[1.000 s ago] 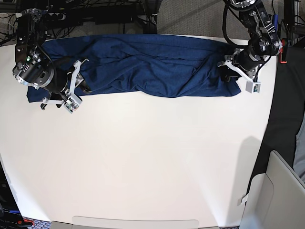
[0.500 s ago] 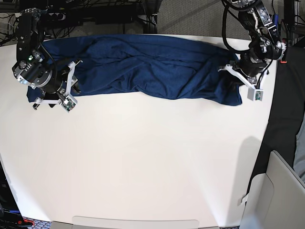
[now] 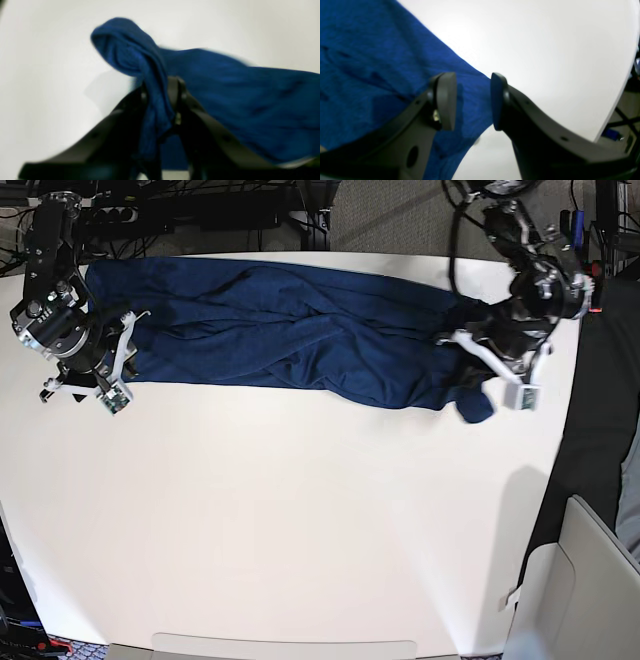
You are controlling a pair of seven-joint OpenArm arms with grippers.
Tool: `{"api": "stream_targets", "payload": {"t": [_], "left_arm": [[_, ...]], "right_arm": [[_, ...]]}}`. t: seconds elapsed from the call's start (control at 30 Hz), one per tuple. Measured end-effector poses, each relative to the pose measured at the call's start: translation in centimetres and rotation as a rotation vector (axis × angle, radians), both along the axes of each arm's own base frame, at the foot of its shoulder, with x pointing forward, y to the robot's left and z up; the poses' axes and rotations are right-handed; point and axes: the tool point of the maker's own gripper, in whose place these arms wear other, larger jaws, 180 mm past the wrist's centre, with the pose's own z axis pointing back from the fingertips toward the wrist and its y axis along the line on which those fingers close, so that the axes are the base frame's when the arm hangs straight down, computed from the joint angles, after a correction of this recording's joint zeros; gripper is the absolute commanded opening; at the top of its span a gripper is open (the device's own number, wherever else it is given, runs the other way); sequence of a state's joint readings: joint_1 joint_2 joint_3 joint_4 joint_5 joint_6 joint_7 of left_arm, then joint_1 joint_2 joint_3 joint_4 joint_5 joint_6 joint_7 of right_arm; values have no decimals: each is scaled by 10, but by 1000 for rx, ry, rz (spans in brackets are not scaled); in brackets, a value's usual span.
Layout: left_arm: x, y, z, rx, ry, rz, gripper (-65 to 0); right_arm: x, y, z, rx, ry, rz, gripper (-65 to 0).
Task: Fold the T-shirt properly
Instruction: 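Fold the strip end with the left gripper toward the right gripper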
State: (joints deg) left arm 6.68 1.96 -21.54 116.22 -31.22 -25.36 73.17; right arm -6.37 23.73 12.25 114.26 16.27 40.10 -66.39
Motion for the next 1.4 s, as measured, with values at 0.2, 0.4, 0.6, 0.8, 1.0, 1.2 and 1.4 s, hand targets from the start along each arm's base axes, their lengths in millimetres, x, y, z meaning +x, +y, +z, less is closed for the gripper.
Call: {"api": "stream_targets", "payload": {"t": [0.2, 0.4, 0.6, 0.8, 1.0, 1.2, 1.4], "left_arm": [[2, -62, 0, -72, 0, -129, -639], [0, -124, 11, -152, -21, -265, -639], [-7, -159, 17, -162, -30, -379, -639], [-15, -186, 21, -174, -34, -470, -639], [-26, -208, 10, -190, 14, -543, -608], [-33, -206, 4, -167, 60, -566, -421], [-17, -180, 21, -148, -9, -479, -400]], "right_arm": [[-6, -8, -2, -1, 8, -27, -442], [-6, -8, -3, 1, 10, -27, -442], [-7, -8, -3, -3, 13, -27, -442], [-6, -8, -3, -3, 10, -28, -442], [-4, -8, -1, -1, 3, -28, -442], [-2, -7, 1, 2, -2, -27, -442], [-3, -7, 0, 1, -1, -27, -442]]}}
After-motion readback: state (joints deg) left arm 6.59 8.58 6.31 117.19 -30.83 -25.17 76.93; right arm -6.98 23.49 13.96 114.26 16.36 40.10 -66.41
